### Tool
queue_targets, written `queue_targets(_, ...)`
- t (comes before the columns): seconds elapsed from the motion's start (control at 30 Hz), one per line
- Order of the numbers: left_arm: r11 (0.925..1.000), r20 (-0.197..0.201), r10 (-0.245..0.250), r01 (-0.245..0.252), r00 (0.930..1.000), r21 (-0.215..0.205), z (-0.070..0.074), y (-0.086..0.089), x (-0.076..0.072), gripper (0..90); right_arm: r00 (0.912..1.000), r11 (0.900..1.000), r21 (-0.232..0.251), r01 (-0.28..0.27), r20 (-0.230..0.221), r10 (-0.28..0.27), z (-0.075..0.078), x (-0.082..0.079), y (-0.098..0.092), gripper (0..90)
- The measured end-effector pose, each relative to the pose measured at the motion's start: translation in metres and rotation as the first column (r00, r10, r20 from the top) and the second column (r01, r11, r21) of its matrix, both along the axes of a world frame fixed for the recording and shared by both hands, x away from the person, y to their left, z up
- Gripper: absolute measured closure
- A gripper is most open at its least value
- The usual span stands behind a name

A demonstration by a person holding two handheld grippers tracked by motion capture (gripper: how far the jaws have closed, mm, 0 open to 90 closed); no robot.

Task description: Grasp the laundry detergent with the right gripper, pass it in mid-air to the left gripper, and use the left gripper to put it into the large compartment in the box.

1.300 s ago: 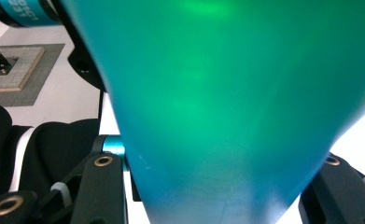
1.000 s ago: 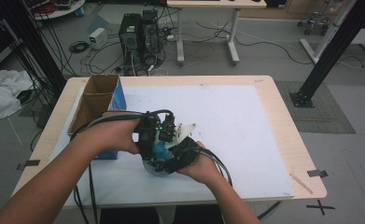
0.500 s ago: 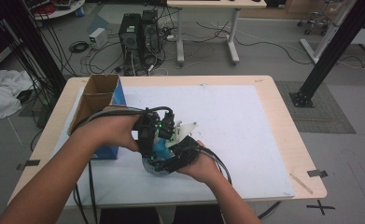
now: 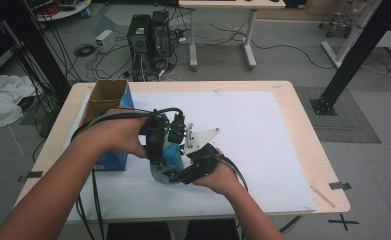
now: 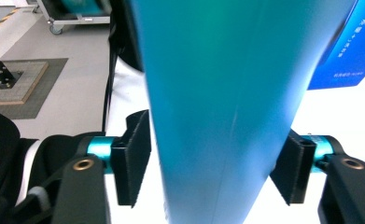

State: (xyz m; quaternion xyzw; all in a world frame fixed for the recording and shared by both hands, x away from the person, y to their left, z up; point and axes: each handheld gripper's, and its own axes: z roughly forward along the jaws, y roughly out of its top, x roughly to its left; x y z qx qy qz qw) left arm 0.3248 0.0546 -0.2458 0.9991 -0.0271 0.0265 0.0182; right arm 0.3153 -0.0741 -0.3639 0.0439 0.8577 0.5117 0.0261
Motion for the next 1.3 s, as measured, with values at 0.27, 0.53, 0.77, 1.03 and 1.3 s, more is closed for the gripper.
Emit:
queue_targets(0.27,0.9999,-0.010,0.011,-0.011,0.9999,-0.005,0.009,0.003,0.001,38.3,0.9993,0.999,0.010,0.032,0.016,-0.032,0.010,0.001,-0.011,31.4)
queue_targets(0.53,0.9991,-0.008,0.041,-0.041,0.9991,-0.001,0.021,0.009,0.004,38.3,0.9993,0.999,0.017,0.033,0.015,-0.033,0.021,0.002,-0.021,27.7)
queue_targets(0.77,0.9966,0.004,0.082,-0.082,0.9967,0.011,0.031,0.016,0.010,38.3,0.9984,0.999,0.020,0.048,0.027,-0.049,0.033,0.001,-0.030,23.4)
queue_targets(1.03,0.9915,-0.005,0.130,-0.130,0.9915,-0.003,0.046,0.027,0.015,38.2,0.9966,0.997,-0.017,0.079,0.023,-0.079,0.044,0.006,-0.043,22.4)
queue_targets(1.3,0.9814,-0.004,0.191,-0.191,0.9815,-0.014,0.063,0.037,0.021,38.2,0.9949,0.993,-0.075,0.096,0.036,-0.094,0.060,0.012,-0.051,22.1)
